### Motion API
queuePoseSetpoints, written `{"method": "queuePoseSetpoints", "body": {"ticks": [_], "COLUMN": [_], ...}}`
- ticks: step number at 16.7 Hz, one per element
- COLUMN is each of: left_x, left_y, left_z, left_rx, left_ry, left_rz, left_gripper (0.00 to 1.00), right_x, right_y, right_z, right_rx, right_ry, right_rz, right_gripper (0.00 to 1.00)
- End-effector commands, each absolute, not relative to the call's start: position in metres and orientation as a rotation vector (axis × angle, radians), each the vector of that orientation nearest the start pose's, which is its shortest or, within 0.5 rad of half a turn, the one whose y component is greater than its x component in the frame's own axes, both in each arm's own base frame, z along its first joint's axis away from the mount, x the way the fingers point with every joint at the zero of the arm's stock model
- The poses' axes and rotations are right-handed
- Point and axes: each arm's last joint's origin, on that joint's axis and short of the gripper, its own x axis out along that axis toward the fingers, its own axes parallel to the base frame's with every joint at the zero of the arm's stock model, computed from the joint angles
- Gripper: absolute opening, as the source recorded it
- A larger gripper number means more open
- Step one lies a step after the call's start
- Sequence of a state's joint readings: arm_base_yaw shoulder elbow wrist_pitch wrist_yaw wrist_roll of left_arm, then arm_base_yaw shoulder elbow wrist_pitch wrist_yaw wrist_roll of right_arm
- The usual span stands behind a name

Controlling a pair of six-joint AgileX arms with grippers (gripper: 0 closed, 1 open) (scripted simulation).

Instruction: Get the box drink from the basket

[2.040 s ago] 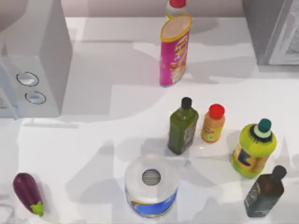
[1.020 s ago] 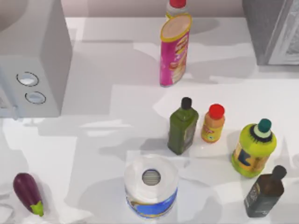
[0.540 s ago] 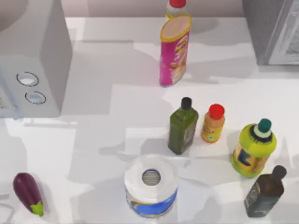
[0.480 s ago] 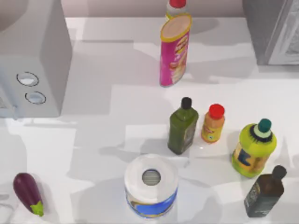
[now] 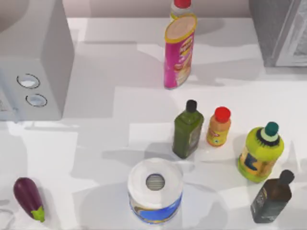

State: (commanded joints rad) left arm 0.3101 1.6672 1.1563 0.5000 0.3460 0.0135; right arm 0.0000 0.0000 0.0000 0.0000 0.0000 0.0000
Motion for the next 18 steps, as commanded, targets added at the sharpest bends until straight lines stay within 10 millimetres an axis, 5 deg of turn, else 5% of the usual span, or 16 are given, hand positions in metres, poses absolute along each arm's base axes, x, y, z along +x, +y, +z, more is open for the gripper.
{"method": "queuePoseSetpoints", "body": {"ticks": [12,18], "left_x": [0.3748,0.3748], "left_y": [0.1130,0.1130], "left_z": [0.2939,0.2939], "left_rx": [-0.005,-0.005], "left_ry": [0.005,0.005], "left_rz": [-0.019,-0.019], "left_gripper": [0.02,0.00], "right_x": [0.1057,0.1057], "right_y": [-0.0012,-0.0012], "right_z": [0.1600,0.1600], "right_rx": [0.000,0.000], "right_ry": [0.000,0.000], "right_rz": [0.000,0.000], "right_gripper": [1.00,1.00]}}
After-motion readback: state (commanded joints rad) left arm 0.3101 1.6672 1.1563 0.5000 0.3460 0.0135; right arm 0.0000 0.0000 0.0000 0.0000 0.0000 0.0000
